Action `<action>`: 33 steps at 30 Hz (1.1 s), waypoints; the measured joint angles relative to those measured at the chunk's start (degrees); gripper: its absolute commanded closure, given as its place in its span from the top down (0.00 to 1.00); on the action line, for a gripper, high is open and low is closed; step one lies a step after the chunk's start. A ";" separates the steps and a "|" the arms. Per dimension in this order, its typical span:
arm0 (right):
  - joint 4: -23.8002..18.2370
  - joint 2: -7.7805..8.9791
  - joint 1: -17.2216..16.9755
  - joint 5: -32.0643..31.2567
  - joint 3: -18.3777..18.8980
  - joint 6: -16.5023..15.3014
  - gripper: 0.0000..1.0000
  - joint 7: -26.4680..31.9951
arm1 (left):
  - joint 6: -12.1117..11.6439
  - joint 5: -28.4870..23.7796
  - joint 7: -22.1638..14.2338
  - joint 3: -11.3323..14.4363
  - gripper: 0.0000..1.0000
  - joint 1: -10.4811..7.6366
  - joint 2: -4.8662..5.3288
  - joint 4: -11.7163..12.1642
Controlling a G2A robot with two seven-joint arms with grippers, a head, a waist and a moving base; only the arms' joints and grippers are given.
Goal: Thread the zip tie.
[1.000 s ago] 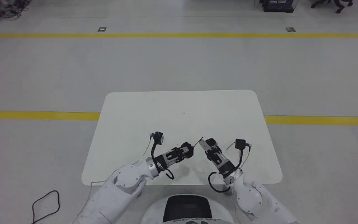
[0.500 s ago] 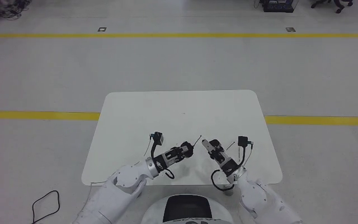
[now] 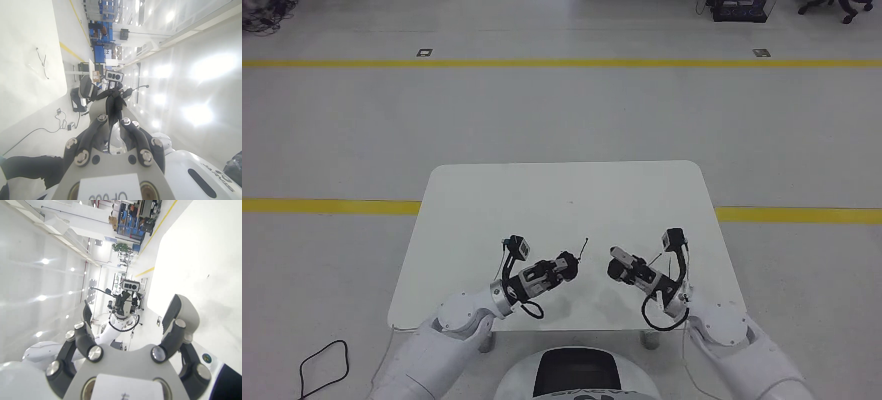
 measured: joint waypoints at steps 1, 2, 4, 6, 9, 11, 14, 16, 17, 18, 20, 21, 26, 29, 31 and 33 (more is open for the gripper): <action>0.50 -0.19 0.29 0.74 0.23 0.00 1.00 1.52 | 0.00 -0.15 -0.19 -0.01 0.00 -0.02 0.00 0.06; 1.06 -0.40 0.64 1.50 0.33 0.00 1.00 3.16 | 0.00 -0.20 -0.37 -0.02 0.00 -0.08 0.00 0.20; 2.21 -0.77 1.39 2.88 0.14 0.00 1.00 7.67 | 0.43 0.37 -0.81 0.14 0.00 -0.42 0.04 0.96; 2.34 -0.79 1.48 3.01 0.07 0.00 1.00 8.97 | 0.79 0.75 -0.92 0.24 0.00 -0.59 0.06 1.30; 2.28 -0.77 1.44 2.93 0.08 0.00 1.00 7.65 | 0.79 0.73 -0.90 0.24 0.00 -0.58 0.07 1.28; 2.28 -0.77 1.44 2.93 0.08 0.00 1.00 7.65 | 0.78 0.72 -0.89 0.24 0.00 -0.58 0.06 1.27; 2.60 -0.86 1.64 4.48 -0.41 0.31 1.00 8.91 | 0.76 0.59 0.06 0.42 0.00 -0.79 0.00 1.54; 4.26 -0.86 2.69 8.56 -0.42 0.06 1.00 13.26 | 0.43 -1.70 -1.38 0.81 0.00 -0.88 -0.12 2.10; 5.17 -0.85 3.20 10.12 -0.33 0.00 1.00 15.44 | 0.21 -3.24 -2.58 0.93 0.00 -1.00 -0.15 2.35; 6.05 -0.84 3.64 11.67 -0.30 -0.01 1.00 17.59 | 0.05 -4.77 -3.99 1.03 0.00 -1.15 -0.18 2.58; 8.26 -0.89 4.66 14.86 -0.29 -0.01 1.00 22.33 | -0.03 -7.88 -7.34 1.11 0.00 -1.57 -0.28 3.09; 9.24 -0.94 5.09 16.00 -0.33 -0.01 1.00 23.93 | -0.02 -8.83 -8.69 1.16 0.00 -1.77 -0.33 3.33; 14.53 -1.58 7.73 22.15 -1.77 0.00 1.00 31.60 | 0.00 -11.78 -13.97 2.17 0.00 -2.96 -0.83 5.03; 16.55 -2.09 9.28 24.75 -2.85 0.00 1.00 35.44 | 0.00 -11.04 -15.61 2.78 0.00 -3.82 -1.13 5.82; 17.39 -2.24 9.85 26.06 -3.06 0.00 1.00 37.37 | 0.00 -10.59 -15.96 2.88 0.00 -4.08 -1.22 6.08; 17.40 -2.24 9.86 26.09 -3.04 0.00 1.00 37.39 | 0.00 -10.57 -15.93 2.87 0.00 -4.08 -1.22 6.09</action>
